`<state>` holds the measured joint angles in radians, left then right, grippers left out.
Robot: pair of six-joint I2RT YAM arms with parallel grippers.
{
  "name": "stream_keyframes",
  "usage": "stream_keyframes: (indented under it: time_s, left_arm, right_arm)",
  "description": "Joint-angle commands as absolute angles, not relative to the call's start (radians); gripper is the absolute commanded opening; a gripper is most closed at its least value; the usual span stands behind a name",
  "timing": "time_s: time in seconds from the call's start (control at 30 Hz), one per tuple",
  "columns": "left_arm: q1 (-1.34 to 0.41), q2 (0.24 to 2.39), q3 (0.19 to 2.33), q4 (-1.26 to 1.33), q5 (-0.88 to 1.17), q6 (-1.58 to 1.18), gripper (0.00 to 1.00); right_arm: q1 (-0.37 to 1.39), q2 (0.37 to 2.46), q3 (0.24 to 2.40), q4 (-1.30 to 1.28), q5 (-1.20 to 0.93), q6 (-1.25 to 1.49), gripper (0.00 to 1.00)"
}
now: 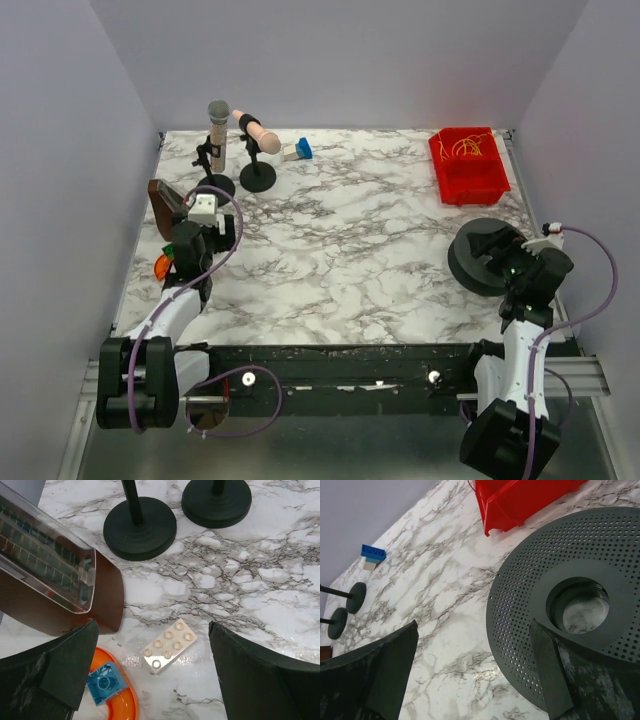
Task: Wrap the cables
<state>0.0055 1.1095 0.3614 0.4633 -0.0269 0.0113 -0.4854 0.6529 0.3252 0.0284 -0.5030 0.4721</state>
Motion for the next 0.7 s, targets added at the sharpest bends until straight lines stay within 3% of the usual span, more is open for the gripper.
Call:
stream_keyframes:
  time_s: [0.0, 0.13, 0.27, 0.43, 0.57, 0.67]
  left_arm:
    - [0.014, 1.112, 0.449, 0.321, 0.063, 0.106, 0.99]
    - [0.015, 1.115, 0.566, 0.168, 0.060, 0.112, 0.99]
    - [0.015, 1.131, 0.699, -0.019, 0.204, 0.161, 0.99]
    - [0.012, 1.124, 0.794, -0.184, 0.293, 0.207, 0.99]
    - [0.012, 1.132, 0.862, -0.261, 0.273, 0.199, 0.99]
    - [0.009, 1.124, 0.873, -0.276, 0.273, 0.199, 0.99]
  right_arm:
    - [-0.480, 0.681, 0.370, 0.081, -0.545, 0.515, 0.99]
    - [-0.480, 0.641, 0.439, 0.002, -0.537, 0.474, 0.99]
    - [-0.479, 0.672, 0.537, -0.063, -0.482, 0.463, 0.99]
    - [-0.431, 0.825, 0.652, -0.256, -0.304, 0.381, 0.94]
    - [-0.264, 0.990, 0.733, -0.380, -0.108, 0.293, 0.96]
    - [-0.250, 1.103, 0.773, -0.445, -0.058, 0.276, 0.98]
